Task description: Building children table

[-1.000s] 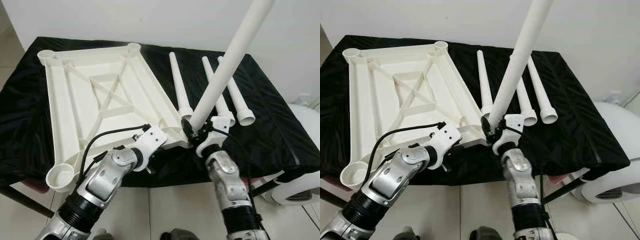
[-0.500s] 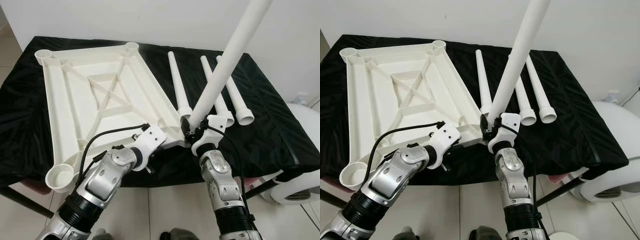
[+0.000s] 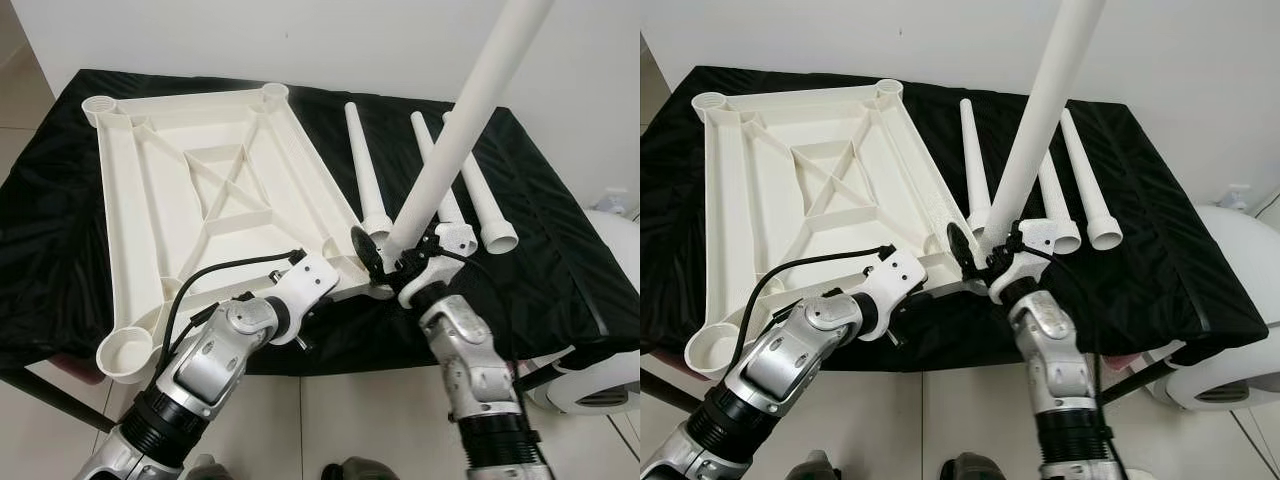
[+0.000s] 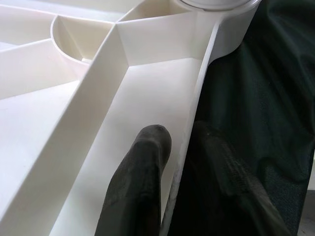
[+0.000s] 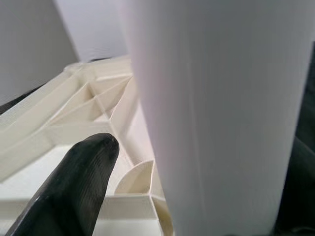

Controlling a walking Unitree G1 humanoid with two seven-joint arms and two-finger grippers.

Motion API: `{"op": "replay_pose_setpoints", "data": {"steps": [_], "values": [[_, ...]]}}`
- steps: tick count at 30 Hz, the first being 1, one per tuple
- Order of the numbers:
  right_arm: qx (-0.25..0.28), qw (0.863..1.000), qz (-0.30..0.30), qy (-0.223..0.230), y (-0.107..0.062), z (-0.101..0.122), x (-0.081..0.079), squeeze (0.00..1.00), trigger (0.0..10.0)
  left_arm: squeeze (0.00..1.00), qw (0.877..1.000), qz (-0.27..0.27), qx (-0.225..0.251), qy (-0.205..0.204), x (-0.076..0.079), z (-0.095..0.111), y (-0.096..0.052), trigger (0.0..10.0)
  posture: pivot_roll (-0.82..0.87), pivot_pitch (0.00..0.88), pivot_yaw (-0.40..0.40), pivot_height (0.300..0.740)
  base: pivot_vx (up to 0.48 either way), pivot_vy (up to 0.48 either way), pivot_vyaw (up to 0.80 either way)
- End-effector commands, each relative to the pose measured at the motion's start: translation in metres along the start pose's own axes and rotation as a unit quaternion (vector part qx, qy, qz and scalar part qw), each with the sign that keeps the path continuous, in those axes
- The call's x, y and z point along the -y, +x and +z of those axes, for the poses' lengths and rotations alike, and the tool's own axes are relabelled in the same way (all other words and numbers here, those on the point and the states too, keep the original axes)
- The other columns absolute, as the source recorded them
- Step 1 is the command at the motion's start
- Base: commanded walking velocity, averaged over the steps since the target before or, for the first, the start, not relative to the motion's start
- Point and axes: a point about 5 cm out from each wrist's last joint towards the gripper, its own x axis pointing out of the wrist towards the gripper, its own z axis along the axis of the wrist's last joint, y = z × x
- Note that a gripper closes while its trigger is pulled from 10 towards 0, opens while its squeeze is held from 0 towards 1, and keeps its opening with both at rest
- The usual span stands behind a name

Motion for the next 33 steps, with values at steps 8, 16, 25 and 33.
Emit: {"op": "replay_pose_setpoints", "data": {"steps": [8, 16, 25, 33], "values": [[-0.038, 0.996, 0.068, -0.038, -0.005, 0.001, 0.037, 0.0, 10.0, 0.0, 0.998, -0.057, -0.005, -0.001, 0.015, -0.002, 0.007, 10.0, 0.0, 0.019, -0.081, 0.74, 0.0, 0.0, 0.0], [-0.059, 0.992, 0.093, -0.06, 0.0, 0.004, 0.055, 0.0, 10.0, 0.0, 0.998, -0.058, -0.004, 0.004, 0.014, -0.001, 0.009, 10.0, 0.0, 0.0, -0.084, 0.74, 0.0, 0.0, 0.0], [-0.089, 0.986, 0.123, -0.069, -0.001, -0.007, 0.059, 0.0, 10.0, 0.0, 0.998, -0.06, -0.001, 0.008, 0.015, 0.001, 0.009, 10.0, 0.0, 0.0, -0.087, 0.74, 0.0, 0.0, 0.0], [-0.095, 0.984, 0.136, -0.057, -0.004, -0.015, 0.058, 0.0, 10.0, 0.0, 0.998, -0.061, 0.0, 0.008, 0.016, 0.0, 0.01, 10.0, 0.0, 0.0, -0.089, 0.74, 0.0, 0.0, 0.0]]}}
